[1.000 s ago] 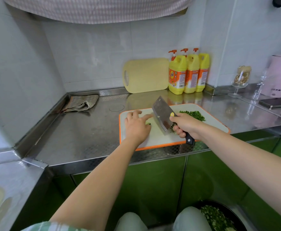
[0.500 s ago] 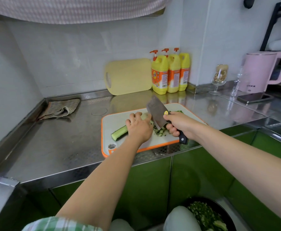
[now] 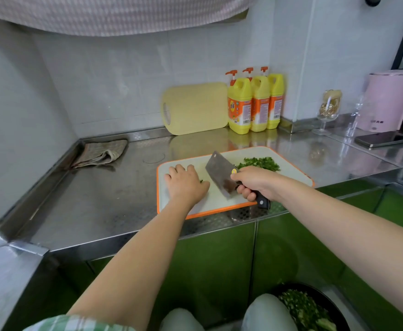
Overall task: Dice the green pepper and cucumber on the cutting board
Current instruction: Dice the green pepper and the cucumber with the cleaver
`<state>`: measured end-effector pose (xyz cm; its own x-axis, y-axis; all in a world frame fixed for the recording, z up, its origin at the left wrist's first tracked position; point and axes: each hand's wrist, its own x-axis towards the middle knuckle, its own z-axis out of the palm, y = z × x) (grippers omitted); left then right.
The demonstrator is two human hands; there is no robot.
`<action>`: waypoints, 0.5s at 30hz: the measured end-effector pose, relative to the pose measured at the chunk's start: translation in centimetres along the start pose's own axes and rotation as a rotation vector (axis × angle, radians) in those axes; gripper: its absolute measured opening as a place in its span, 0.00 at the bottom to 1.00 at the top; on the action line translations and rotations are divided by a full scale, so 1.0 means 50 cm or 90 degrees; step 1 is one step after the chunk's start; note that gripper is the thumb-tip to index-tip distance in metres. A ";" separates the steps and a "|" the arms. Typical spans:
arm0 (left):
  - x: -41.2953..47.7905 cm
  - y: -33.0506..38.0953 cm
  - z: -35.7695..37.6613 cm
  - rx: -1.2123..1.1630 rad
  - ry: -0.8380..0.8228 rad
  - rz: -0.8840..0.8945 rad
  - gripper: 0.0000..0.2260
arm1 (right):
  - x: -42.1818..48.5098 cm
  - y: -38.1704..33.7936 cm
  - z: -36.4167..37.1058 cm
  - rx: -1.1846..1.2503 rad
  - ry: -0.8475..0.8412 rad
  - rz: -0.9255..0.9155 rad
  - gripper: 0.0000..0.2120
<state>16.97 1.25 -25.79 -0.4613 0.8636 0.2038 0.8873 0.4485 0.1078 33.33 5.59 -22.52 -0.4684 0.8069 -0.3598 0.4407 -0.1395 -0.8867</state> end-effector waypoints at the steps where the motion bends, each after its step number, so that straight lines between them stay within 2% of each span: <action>1: -0.004 -0.009 0.002 0.008 -0.014 -0.005 0.25 | 0.004 0.002 0.000 -0.018 0.005 0.008 0.08; 5: -0.012 -0.038 0.011 0.009 -0.028 -0.011 0.21 | 0.005 0.000 -0.015 -0.059 0.076 -0.013 0.13; 10: -0.005 -0.056 0.014 -0.009 -0.009 0.004 0.14 | -0.009 -0.007 0.004 -0.089 0.007 -0.033 0.10; 15: -0.003 -0.067 0.020 -0.055 0.017 0.017 0.14 | -0.003 -0.007 0.002 -0.086 0.083 -0.028 0.07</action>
<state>14.05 -0.13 -27.14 -0.4376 0.8683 0.2334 0.8966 0.4021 0.1853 33.18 5.45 -22.20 -0.3910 0.8791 -0.2726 0.5251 -0.0302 -0.8505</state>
